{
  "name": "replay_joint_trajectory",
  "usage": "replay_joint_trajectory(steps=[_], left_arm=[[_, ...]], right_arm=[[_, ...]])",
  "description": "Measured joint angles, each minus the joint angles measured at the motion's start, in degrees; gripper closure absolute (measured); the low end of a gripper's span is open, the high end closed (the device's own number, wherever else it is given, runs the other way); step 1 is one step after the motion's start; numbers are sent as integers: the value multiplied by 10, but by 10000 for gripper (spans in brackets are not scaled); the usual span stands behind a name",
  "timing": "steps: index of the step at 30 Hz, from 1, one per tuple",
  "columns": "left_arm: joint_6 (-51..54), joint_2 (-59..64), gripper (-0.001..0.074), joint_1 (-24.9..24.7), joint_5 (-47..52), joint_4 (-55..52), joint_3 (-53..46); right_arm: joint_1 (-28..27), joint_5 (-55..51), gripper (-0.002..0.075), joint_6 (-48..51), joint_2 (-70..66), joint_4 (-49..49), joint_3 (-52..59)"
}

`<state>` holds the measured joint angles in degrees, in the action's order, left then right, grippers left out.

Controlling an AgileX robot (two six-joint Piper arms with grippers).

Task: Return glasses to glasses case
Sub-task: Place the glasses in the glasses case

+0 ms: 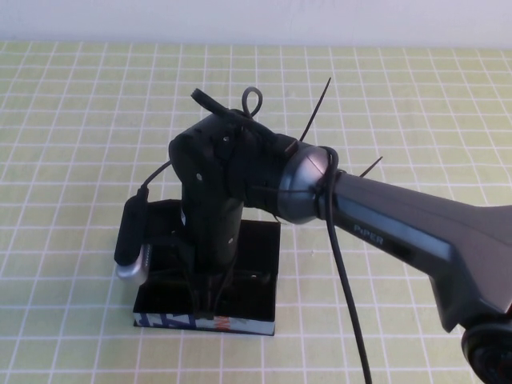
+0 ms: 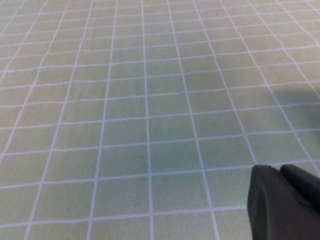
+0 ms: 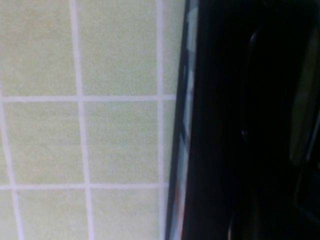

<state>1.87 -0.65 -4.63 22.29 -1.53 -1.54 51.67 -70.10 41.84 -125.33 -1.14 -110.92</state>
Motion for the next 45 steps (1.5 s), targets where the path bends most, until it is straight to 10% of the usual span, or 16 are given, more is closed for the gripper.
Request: replay_joint_trajectory(steps=[19, 27, 34, 40, 45], left_arm=[[0, 0, 739, 0, 0, 0, 0], [0, 0, 739, 0, 0, 0, 0], [0, 0, 739, 0, 0, 0, 0], [0, 0, 739, 0, 0, 0, 0], [0, 0, 739, 0, 0, 0, 0]], right_arm=[[0, 2, 659, -1, -15, 0, 10], [-1, 2, 386, -1, -11, 1, 11], [-14, 0, 350, -1, 16, 2, 2], [-36, -1, 388, -69, 42, 19, -34], [-52, -4, 611, -141, 65, 45, -46]])
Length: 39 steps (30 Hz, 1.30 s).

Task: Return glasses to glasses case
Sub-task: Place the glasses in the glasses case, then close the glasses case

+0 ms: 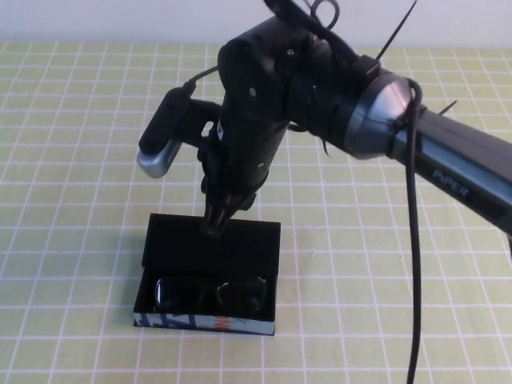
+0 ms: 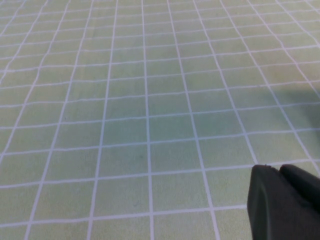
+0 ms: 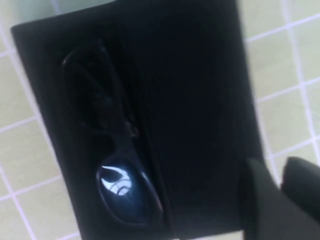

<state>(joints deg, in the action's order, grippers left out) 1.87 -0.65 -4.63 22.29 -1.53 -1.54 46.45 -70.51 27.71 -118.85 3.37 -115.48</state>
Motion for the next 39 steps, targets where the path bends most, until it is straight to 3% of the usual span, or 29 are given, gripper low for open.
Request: replay_joint_trajectory(steps=[3, 6, 12, 19, 26, 33, 39], left_arm=[[0, 0, 739, 0, 0, 0, 0], [0, 0, 739, 0, 0, 0, 0], [0, 0, 739, 0, 0, 0, 0], [0, 0, 739, 0, -2, -2, 0], [-19, 0, 739, 0, -117, 48, 0], [-109, 0, 739, 0, -223, 144, 0], [-242, 17, 739, 0, -174, 181, 0]], right_arm=[[-7, -2, 699, -9, 14, 3, -4], [-9, -4, 727, -16, 19, 7, -13], [-11, -4, 737, -26, 21, -10, -23], [-56, -6, 737, -27, 21, -116, -23], [-104, -7, 737, -46, 21, -131, -23], [-118, -7, 737, -54, 21, -154, -23], [-118, -7, 737, -55, 21, -187, -23]])
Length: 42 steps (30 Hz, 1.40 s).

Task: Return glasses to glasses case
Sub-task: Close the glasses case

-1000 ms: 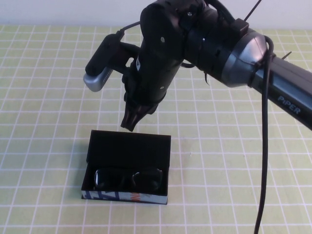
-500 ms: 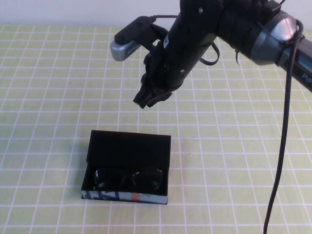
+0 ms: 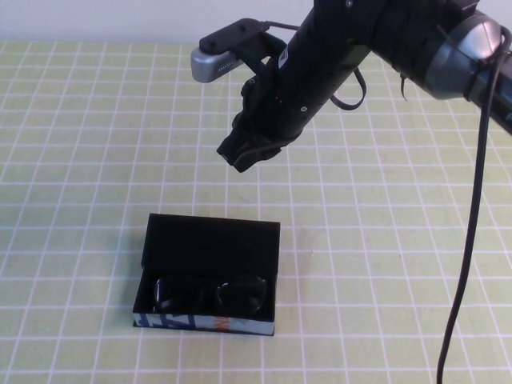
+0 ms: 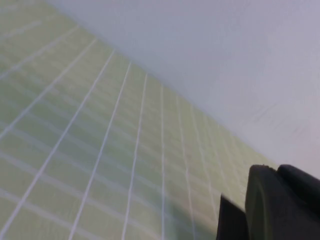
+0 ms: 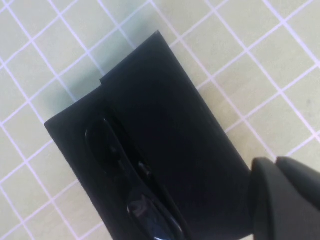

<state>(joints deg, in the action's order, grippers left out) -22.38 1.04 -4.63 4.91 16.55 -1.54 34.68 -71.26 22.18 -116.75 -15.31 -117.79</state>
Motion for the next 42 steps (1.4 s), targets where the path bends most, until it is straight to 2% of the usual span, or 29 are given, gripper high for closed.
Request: replay_joint_trajectory(steps=[4, 7, 11, 17, 23, 29, 33, 39, 42], left_arm=[[-21, 68, 739, 0, 83, 4, 33], [23, 130, 739, 0, 156, 8, 93], [146, 230, 739, 0, 244, 65, 173], [398, 389, 739, 0, 353, 213, 263], [619, 550, 739, 0, 371, 381, 273], [820, 694, 739, 0, 374, 512, 274], [892, 759, 739, -14, 363, 572, 274], [970, 818, 739, -83, 313, 646, 274], [1001, 840, 739, -101, 301, 680, 274]], right_arm=[[0, 0, 737, 0, 0, -3, 0], [0, 0, 737, 0, 0, -3, 0], [0, 0, 737, -11, 0, -3, 0], [0, 0, 737, -45, 0, 22, 0], [-8, 7, 737, -83, 0, 45, 0], [-46, 26, 737, -102, -27, -17, -10], [-55, 13, 737, -102, -60, -42, -19], [-55, 5, 737, -102, -97, -60, -66], [-55, 5, 737, -102, -109, -61, -92]])
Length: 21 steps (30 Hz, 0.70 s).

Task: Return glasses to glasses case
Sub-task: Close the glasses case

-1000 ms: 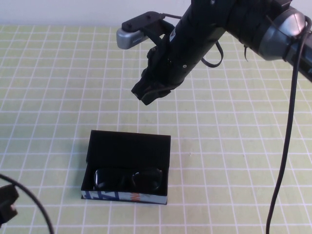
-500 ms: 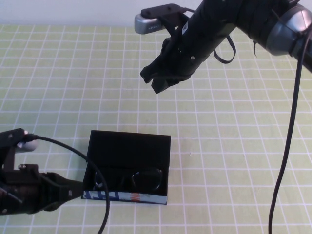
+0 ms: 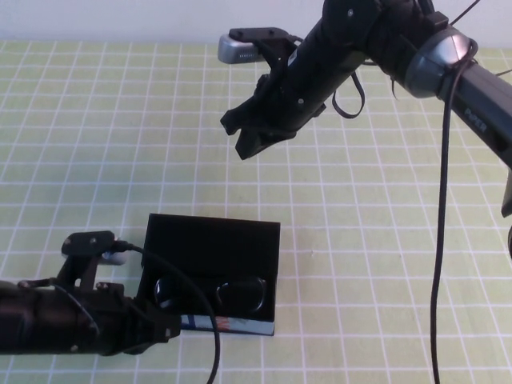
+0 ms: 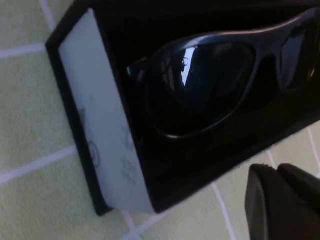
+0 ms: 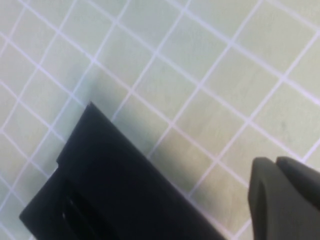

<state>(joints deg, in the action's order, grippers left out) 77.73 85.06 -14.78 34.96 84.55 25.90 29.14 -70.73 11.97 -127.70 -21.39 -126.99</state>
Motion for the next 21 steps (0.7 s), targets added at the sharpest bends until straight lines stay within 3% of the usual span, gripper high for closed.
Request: replay_joint_trajectory(steps=[11, 21], left_arm=[[105, 72, 739, -4, -14, 95, 1], [118, 78, 739, -4, -12, 108, 6]], right_arm=[[0, 0, 737, -1, -44, 5, -28], [0, 0, 737, -2, -86, 6, -32]])
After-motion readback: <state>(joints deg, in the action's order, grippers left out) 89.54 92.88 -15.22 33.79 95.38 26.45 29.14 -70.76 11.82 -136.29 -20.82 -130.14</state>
